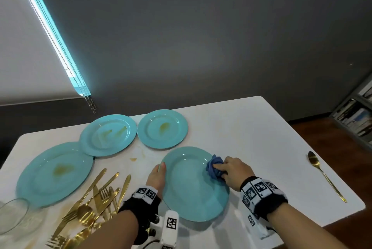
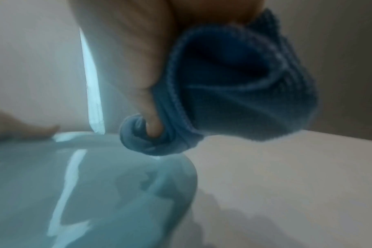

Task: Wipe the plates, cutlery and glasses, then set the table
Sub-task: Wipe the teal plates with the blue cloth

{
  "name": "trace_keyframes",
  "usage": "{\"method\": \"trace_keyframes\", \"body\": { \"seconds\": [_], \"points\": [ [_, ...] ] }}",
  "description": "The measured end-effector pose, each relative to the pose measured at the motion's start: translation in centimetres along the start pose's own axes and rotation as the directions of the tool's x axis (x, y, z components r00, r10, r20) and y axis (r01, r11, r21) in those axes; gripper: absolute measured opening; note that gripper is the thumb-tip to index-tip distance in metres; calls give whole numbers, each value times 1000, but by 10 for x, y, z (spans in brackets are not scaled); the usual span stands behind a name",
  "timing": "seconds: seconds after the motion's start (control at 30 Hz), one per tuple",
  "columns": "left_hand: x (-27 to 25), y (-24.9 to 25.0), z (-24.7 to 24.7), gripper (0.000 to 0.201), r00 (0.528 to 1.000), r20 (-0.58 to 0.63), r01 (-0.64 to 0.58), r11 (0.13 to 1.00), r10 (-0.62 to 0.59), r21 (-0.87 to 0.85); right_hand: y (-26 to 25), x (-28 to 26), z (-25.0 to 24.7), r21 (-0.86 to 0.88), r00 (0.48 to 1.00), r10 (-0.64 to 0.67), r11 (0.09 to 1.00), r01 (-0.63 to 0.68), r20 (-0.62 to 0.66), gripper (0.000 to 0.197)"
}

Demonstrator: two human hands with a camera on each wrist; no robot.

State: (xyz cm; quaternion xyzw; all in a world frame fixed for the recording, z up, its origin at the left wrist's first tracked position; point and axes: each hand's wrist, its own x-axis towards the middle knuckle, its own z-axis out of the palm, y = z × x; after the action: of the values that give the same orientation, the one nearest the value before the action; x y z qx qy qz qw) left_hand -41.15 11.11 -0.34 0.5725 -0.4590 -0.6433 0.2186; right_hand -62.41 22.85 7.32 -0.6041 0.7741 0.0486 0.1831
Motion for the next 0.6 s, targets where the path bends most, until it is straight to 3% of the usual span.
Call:
{"method": "trace_keyframes", "body": {
  "seconds": [0.1, 0.3, 0.37, 0.6],
  "points": [
    [-6, 0, 4, 46, 999, -34, 2, 988, 4, 157, -2, -2, 3, 83, 997, 66, 995, -64, -33, 41],
    [26, -27, 4, 50, 995, -43, 92, 983, -86, 158, -8, -13, 11, 214, 985, 160, 967, -142, -67, 40],
    [20, -15, 4, 50, 990, -35, 138, 977, -134, 165, -11, -17, 13, 249, 982, 179, 955, -158, -62, 43],
    [21, -6, 1, 46, 970, -25, 236, 901, -244, 365, -23, -26, 20, 342, 966, 257, 911, -231, -32, 45]
  ]
}}
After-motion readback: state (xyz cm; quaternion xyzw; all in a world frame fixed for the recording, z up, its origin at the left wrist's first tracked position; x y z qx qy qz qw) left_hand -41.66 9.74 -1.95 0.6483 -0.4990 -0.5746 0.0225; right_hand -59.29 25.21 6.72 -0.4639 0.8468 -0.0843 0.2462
